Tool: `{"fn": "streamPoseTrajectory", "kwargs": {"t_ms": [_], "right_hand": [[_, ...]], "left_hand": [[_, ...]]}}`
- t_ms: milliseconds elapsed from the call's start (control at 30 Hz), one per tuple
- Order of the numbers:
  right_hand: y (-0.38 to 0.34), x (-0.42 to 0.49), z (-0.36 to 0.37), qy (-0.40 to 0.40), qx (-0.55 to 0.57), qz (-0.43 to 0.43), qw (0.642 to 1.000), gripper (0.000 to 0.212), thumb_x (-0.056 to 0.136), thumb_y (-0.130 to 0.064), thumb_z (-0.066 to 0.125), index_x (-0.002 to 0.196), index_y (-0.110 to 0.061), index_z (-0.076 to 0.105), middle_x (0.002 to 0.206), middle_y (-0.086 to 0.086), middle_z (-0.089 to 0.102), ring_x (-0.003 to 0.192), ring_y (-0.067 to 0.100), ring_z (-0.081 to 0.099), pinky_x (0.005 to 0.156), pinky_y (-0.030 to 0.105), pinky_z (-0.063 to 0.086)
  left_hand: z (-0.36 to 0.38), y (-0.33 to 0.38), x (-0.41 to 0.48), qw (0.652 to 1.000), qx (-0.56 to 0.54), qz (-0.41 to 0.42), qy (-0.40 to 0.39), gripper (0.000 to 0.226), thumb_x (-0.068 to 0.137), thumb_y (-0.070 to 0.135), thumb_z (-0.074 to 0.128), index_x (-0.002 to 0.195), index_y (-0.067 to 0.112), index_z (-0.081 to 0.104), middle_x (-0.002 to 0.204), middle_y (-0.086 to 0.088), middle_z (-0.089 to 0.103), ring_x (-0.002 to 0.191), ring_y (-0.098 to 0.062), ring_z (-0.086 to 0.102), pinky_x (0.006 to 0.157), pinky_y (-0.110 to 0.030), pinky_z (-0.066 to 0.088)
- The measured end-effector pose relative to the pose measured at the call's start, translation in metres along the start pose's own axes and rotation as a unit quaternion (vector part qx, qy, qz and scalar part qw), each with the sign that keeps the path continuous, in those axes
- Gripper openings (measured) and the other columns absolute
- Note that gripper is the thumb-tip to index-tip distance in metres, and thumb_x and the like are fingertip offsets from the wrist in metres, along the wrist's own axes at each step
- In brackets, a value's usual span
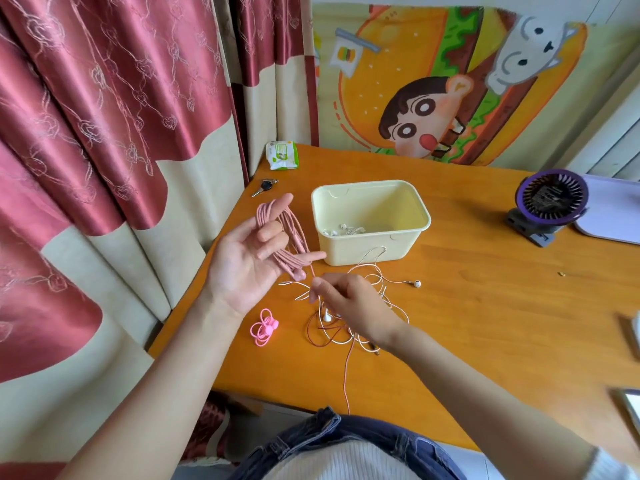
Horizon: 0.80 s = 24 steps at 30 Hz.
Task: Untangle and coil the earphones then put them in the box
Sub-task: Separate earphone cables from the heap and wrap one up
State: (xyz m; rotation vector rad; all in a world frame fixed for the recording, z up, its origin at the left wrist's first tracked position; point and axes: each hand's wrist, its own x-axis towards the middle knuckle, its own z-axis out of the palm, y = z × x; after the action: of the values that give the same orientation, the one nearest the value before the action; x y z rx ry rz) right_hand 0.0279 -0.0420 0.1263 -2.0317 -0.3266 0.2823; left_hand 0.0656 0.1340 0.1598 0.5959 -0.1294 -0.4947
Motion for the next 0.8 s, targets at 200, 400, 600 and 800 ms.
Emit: {"fn": "streamPoseTrajectory", "kwargs": {"t_ms": [200,400,600,800], "right_hand": [[-0.007,-0.009,-0.003,-0.012,-0.044,-0.023,0.999,0.029,0.099,-0.027,0.043,0.084,-0.018,0.066,0.052,-0.003,0.039,0.044,0.009,0.034,0.047,0.017,0.028],[-0.016,-0.014,-0.012,-0.048,-0.075,-0.033,0.996,0.026,0.098,-0.026,0.045,0.092,-0.017,0.068,0.052,-0.009,0.041,0.045,0.006,0.041,0.048,0.015,0.029],[-0.019,-0.002,-0.043,-0.004,-0.070,-0.055,0.996,0.026,0.095,-0.033,0.051,0.072,-0.034,0.064,0.051,-0.007,0.038,0.049,0.012,0.033,0.048,0.027,0.028],[-0.004,0.013,-0.060,0.051,-0.027,-0.040,0.997,0.027,0.090,-0.033,0.058,0.075,-0.015,0.071,0.048,-0.010,0.038,0.048,0.006,0.029,0.048,0.020,0.024]], "left_hand": [[0.012,-0.007,0.003,0.964,0.218,0.038,0.149,0.037,0.098,0.015,0.031,0.111,0.011,0.066,0.053,0.007,0.045,0.046,-0.008,0.037,0.091,-0.054,0.046],[-0.004,-0.015,-0.002,0.797,0.578,0.043,0.166,0.029,0.099,0.026,0.042,0.093,0.022,0.071,0.090,-0.001,0.073,0.072,-0.014,0.066,0.058,-0.035,0.042],[-0.009,-0.024,-0.012,0.793,0.584,-0.157,0.073,0.037,0.100,0.019,0.039,0.087,0.026,0.073,0.066,-0.009,0.067,0.051,-0.016,0.054,0.058,-0.035,0.044],[0.007,-0.021,-0.016,0.900,0.385,-0.202,0.028,0.049,0.095,0.012,0.028,0.115,-0.030,0.041,0.061,0.005,0.066,0.065,-0.036,0.034,0.088,-0.051,0.052]]}}
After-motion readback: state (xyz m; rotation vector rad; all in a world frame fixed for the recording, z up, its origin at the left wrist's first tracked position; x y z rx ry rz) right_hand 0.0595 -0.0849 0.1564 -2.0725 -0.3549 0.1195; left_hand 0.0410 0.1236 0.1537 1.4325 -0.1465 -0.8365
